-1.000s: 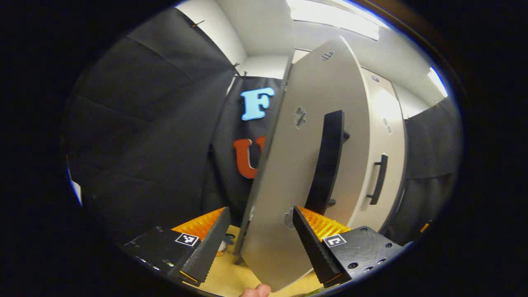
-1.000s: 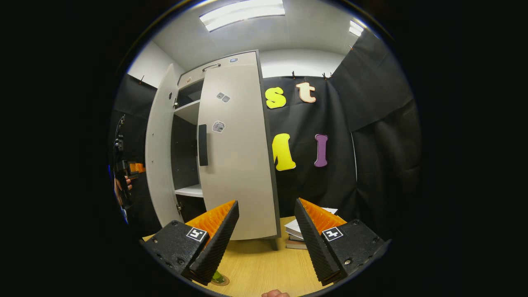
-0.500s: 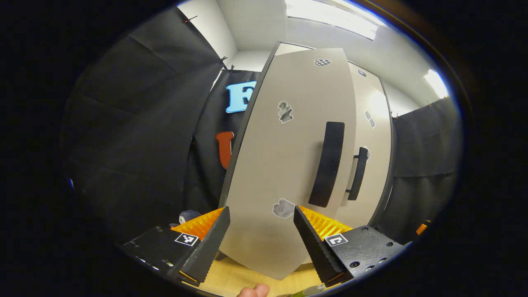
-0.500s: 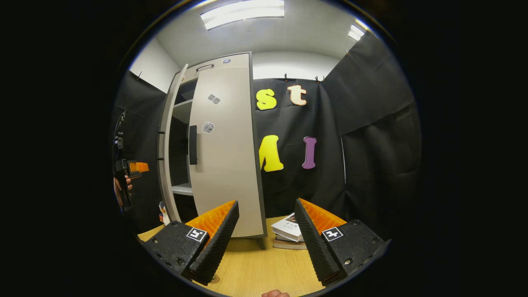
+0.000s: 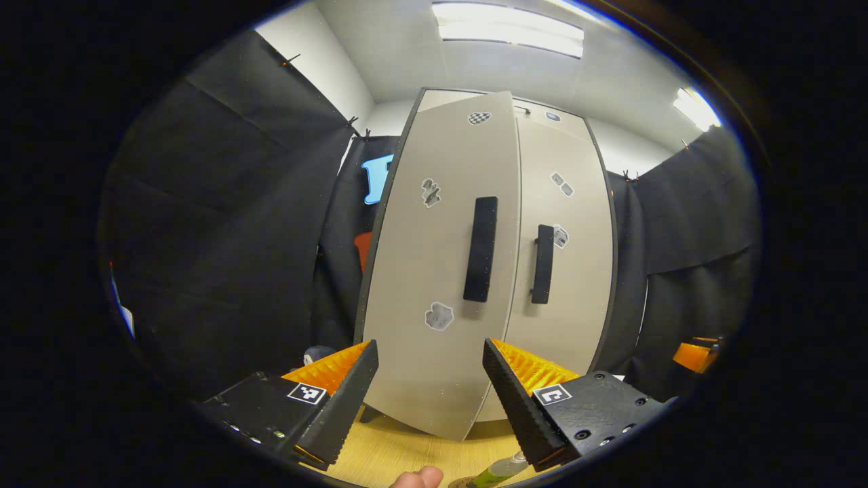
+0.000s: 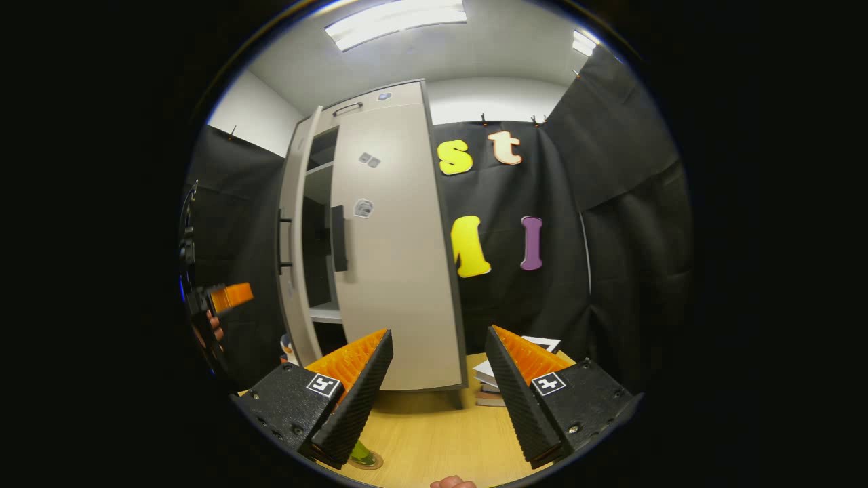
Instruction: Grasp the bottle in the cabinet with the left hand and place it on the coaster, then close the right door with the right hand and the left door with the left hand.
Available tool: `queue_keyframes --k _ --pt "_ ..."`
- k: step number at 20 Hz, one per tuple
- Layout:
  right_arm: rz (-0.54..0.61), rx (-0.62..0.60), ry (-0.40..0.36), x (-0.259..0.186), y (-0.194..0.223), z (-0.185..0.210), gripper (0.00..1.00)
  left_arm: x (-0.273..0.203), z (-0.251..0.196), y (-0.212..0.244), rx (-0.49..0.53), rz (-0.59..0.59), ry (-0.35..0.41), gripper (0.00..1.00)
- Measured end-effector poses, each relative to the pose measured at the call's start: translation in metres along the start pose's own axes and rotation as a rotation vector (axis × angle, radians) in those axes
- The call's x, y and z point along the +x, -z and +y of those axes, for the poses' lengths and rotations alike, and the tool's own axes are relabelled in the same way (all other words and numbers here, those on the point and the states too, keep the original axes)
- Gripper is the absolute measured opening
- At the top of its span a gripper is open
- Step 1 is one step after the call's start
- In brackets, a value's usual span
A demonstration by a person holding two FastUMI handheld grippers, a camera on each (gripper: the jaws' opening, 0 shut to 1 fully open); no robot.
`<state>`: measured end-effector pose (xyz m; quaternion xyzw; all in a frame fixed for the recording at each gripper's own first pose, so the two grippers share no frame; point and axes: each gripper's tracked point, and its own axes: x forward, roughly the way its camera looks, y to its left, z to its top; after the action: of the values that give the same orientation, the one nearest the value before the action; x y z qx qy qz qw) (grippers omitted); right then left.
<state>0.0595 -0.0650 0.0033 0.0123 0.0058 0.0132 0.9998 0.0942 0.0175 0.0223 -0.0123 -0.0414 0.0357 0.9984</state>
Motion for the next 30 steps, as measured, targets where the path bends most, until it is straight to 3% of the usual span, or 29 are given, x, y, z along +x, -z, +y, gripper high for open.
queue_keyframes --k 2,3,4,7,12,30 --pt "0.012 -0.016 -0.02 -0.003 0.002 0.006 0.85 -0.013 -0.018 0.015 0.011 0.01 0.017 0.95" --pt "0.019 -0.024 -0.026 -0.004 0.004 0.009 0.85 -0.019 -0.025 0.02 0.015 0.018 0.022 0.99" --pt "0.026 -0.03 -0.029 -0.005 0.006 0.011 0.85 -0.024 -0.031 0.026 0.015 0.026 0.031 0.95" --pt "0.051 -0.025 -0.035 -0.01 0.012 0.014 0.85 -0.034 -0.047 0.038 0.001 0.036 0.06 0.95" --pt "0.073 -0.023 -0.027 -0.014 0.016 0.01 0.85 -0.034 -0.049 0.054 0.008 0.092 0.064 0.95" --pt "0.112 -0.047 0.007 -0.015 0.02 0.007 0.85 -0.035 -0.048 0.055 -0.017 0.119 0.066 0.95"
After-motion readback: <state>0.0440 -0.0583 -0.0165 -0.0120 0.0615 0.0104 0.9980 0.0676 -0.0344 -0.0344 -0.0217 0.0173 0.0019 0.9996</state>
